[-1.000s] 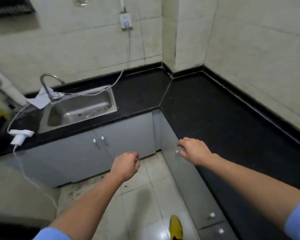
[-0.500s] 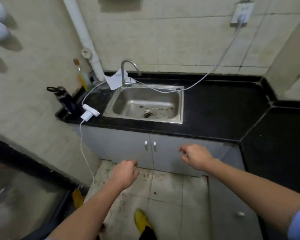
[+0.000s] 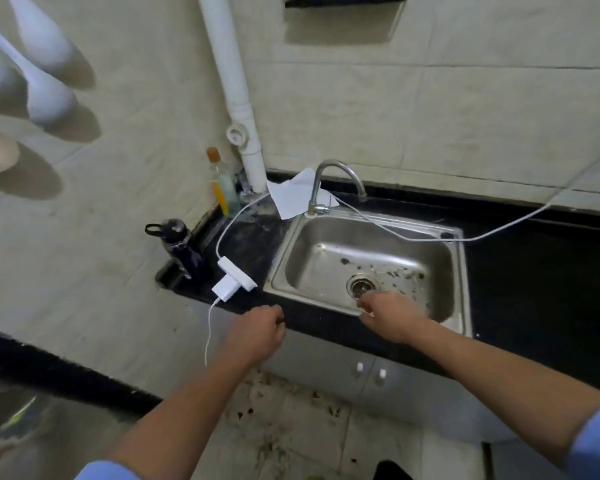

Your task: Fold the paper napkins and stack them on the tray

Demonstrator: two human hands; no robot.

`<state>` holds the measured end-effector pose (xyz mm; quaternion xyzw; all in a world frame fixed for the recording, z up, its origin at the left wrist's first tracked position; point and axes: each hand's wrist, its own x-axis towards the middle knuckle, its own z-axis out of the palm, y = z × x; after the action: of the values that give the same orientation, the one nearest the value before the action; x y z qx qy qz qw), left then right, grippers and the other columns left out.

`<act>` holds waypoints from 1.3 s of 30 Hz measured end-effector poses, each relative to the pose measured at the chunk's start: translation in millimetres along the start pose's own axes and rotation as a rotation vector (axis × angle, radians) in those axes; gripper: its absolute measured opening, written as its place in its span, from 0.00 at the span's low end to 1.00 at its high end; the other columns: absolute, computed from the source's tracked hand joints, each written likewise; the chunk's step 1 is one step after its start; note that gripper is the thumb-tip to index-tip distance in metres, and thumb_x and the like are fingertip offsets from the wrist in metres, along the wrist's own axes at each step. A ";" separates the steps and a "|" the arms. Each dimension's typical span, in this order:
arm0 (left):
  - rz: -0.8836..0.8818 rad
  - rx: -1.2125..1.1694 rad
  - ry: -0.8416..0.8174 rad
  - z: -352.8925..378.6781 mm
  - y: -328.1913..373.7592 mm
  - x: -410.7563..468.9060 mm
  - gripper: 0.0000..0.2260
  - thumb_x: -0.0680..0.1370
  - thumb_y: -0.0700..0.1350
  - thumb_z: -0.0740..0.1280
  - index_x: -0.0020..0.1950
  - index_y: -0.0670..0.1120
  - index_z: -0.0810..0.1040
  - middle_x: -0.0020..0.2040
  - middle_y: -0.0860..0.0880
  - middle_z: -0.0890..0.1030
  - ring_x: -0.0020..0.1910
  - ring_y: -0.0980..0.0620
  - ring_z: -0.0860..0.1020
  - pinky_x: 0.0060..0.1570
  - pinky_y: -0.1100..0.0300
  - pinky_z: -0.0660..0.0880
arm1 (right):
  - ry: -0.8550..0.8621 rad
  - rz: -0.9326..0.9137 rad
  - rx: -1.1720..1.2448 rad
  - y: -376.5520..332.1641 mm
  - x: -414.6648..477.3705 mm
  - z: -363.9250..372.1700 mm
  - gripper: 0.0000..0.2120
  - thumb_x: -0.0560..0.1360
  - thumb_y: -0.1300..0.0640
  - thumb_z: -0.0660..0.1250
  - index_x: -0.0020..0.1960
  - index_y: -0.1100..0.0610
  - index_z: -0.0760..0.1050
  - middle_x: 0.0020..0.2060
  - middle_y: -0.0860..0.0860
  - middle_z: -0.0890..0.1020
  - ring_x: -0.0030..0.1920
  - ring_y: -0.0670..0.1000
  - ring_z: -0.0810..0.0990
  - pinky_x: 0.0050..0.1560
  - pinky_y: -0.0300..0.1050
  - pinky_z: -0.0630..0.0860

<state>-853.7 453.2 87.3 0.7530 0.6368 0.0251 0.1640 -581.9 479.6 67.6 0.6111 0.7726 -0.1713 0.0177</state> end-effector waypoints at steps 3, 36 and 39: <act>-0.039 0.001 0.022 -10.7 -15.3 33.1 0.09 0.77 0.50 0.61 0.53 0.49 0.76 0.50 0.50 0.79 0.50 0.47 0.78 0.47 0.53 0.74 | -0.067 -0.031 -0.029 -3.5 59.8 -3.4 0.17 0.76 0.46 0.61 0.64 0.48 0.72 0.59 0.50 0.79 0.57 0.54 0.78 0.55 0.48 0.75; -0.407 -0.068 -0.108 -11.4 -112.3 231.3 0.11 0.79 0.47 0.60 0.58 0.48 0.77 0.54 0.49 0.80 0.51 0.47 0.78 0.50 0.52 0.76 | 0.103 -0.076 0.023 -50.1 513.0 9.9 0.20 0.76 0.62 0.62 0.67 0.60 0.65 0.59 0.62 0.74 0.58 0.62 0.74 0.57 0.55 0.72; -0.391 -0.082 -0.080 -17.2 -107.3 227.2 0.11 0.79 0.46 0.60 0.59 0.47 0.77 0.54 0.49 0.80 0.51 0.48 0.78 0.49 0.53 0.76 | 0.131 -0.137 0.085 -55.6 488.9 -11.4 0.16 0.76 0.60 0.61 0.63 0.61 0.71 0.59 0.62 0.73 0.58 0.62 0.74 0.56 0.53 0.71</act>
<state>-917.3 691.1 34.7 0.6081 0.7622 -0.0114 0.2215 -756.0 930.7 -23.9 0.5671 0.8040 -0.1643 -0.0707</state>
